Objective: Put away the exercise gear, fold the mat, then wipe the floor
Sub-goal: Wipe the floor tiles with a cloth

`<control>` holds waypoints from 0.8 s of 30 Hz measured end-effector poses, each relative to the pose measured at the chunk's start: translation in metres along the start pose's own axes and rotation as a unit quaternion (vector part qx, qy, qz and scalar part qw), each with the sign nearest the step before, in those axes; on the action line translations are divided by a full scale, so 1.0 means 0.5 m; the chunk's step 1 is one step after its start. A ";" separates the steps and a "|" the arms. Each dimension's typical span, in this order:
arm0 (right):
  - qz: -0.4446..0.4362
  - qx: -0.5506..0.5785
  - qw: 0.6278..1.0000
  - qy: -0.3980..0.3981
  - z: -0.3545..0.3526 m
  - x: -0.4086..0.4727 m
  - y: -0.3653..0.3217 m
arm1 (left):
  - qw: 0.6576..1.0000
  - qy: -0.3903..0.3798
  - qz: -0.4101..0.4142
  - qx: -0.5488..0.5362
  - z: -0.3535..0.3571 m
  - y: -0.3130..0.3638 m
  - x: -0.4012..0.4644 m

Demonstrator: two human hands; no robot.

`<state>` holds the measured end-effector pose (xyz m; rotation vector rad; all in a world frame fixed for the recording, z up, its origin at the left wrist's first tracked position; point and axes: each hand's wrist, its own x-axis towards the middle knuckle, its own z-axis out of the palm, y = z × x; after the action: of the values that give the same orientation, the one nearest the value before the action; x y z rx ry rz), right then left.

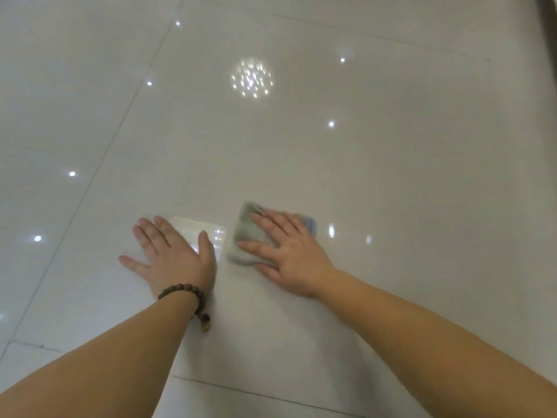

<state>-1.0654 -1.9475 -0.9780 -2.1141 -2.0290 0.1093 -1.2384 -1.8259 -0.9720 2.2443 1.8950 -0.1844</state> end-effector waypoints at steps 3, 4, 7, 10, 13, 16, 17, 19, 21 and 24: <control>0.104 -0.041 0.993 0.047 -0.019 0.056 0.162 | 1.000 0.000 0.001 0.005 0.005 -0.002 0.005; 0.243 -0.047 0.966 0.072 -0.032 0.073 0.213 | 1.000 -0.002 0.002 0.009 0.007 -0.002 0.006; 0.451 -0.005 0.888 0.096 -0.030 0.121 0.186 | 1.000 -0.005 0.004 0.006 0.008 -0.004 0.008; 0.192 0.005 0.978 0.076 0.008 0.109 0.011 | 1.000 -0.012 0.003 0.002 0.006 -0.007 0.009; -0.036 0.018 0.999 -0.003 0.008 0.097 0.003 | 1.000 -0.023 0.003 0.007 0.004 -0.007 0.008; 0.117 -0.014 0.993 0.020 0.003 0.212 0.117 | 0.999 -0.028 0.004 0.017 0.005 -0.006 0.012; 0.198 -0.011 0.980 0.028 -0.004 0.256 0.147 | 0.999 -0.026 0.004 0.019 0.008 -0.006 0.012; 0.307 0.004 0.951 0.033 -0.001 0.302 0.142 | 1.000 -0.025 0.002 0.013 0.006 -0.005 0.012; 0.305 0.004 0.951 0.055 0.015 0.277 0.060 | 1.000 -0.019 0.001 0.007 0.005 -0.008 0.012; 0.176 0.000 0.984 0.038 0.038 0.158 -0.081 | 0.999 -0.028 0.008 -0.014 -0.001 -0.006 0.015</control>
<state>-1.1049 -1.8657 -0.9810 -2.4165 -1.5957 0.0815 -1.2401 -1.8180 -0.9734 2.2108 1.8400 -0.2159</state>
